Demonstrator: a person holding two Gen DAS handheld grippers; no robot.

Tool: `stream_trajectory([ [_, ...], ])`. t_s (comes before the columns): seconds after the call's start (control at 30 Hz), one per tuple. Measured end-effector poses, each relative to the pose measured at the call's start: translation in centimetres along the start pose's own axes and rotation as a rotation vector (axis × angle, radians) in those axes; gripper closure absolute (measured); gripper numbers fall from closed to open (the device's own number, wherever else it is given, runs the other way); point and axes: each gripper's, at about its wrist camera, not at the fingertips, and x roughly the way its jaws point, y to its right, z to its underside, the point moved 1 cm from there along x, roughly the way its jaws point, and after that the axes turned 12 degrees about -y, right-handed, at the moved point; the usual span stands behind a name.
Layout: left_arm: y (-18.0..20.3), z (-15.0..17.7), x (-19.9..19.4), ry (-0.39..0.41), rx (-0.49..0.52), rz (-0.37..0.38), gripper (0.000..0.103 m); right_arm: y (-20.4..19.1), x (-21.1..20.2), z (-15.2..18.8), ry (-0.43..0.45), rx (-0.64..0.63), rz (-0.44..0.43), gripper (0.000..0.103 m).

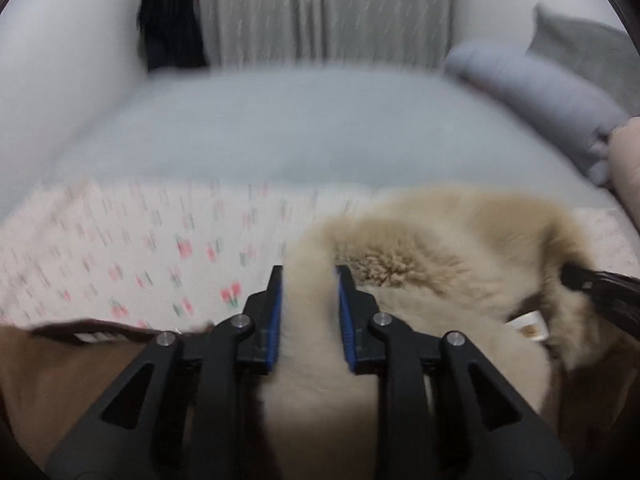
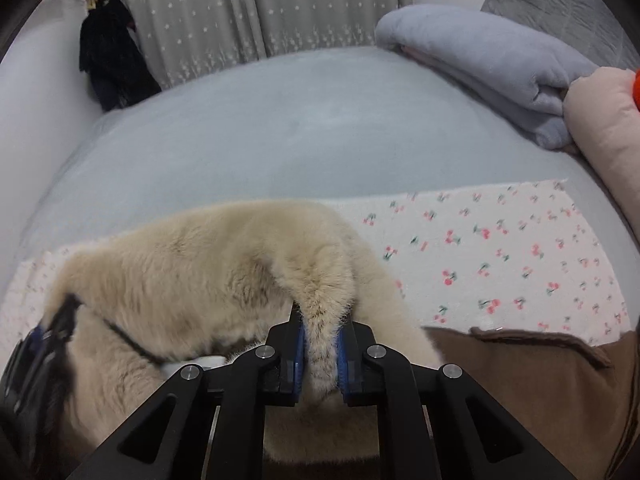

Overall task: Fold large clothes
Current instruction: 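Grasp the fur collar with both grippers and lift it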

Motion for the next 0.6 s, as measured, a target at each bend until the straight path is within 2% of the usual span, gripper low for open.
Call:
stream_trajectory([
  [0.07, -1.7, -0.6, -0.4, 0.003, -0.077, 0.039, 0.041, 0.0, -0.2, -0.2, 0.034, -0.009, -0.047, 0.079],
  [0.13, -3.3, -0.8, -1.5, 0.007, -0.117, 0.080, 0.029, 1.3, -1.3, 0.0, 0.045, -0.023, -0.137, 0.073],
  [0.2, -4.3, -0.6, -2.6, 0.011, -0.139, 0.158, 0.022, 2.1, -2.6, 0.2, 0.046, -0.030, -0.185, 0.062],
  [0.23, -5.1, -0.6, -3.1, 0.006, -0.150, 0.193, 0.019, 2.8, -3.6, 0.2, 0.051, -0.040, -0.189, 0.052],
  [0.27, -5.6, -0.7, -3.4, 0.004, -0.163, 0.219, 0.018, 2.9, -4.4, 0.6, 0.062, -0.045, -0.174, 0.046],
  [0.33, -5.7, -1.4, -3.6, -0.021, -0.164, 0.288, 0.018, 3.2, -5.4, 0.5, 0.080, -0.069, -0.142, 0.042],
  [0.4, -5.0, -3.0, -3.3, -0.073, -0.125, 0.381, 0.018, 3.2, -6.0, -0.7, 0.072, -0.102, -0.151, 0.042],
  [0.53, -2.2, -4.7, -1.0, -0.220, -0.011, 0.421, 0.018, 1.7, -6.0, -2.7, 0.060, -0.161, -0.193, 0.040],
  [0.57, -1.6, -4.5, 0.3, -0.286, 0.008, 0.438, 0.028, 1.0, -5.4, -3.2, 0.051, -0.181, -0.201, 0.039],
  [0.6, -1.2, -4.0, 1.1, -0.328, 0.012, 0.455, 0.045, 0.7, -4.4, -3.7, 0.043, -0.190, -0.188, 0.039],
])
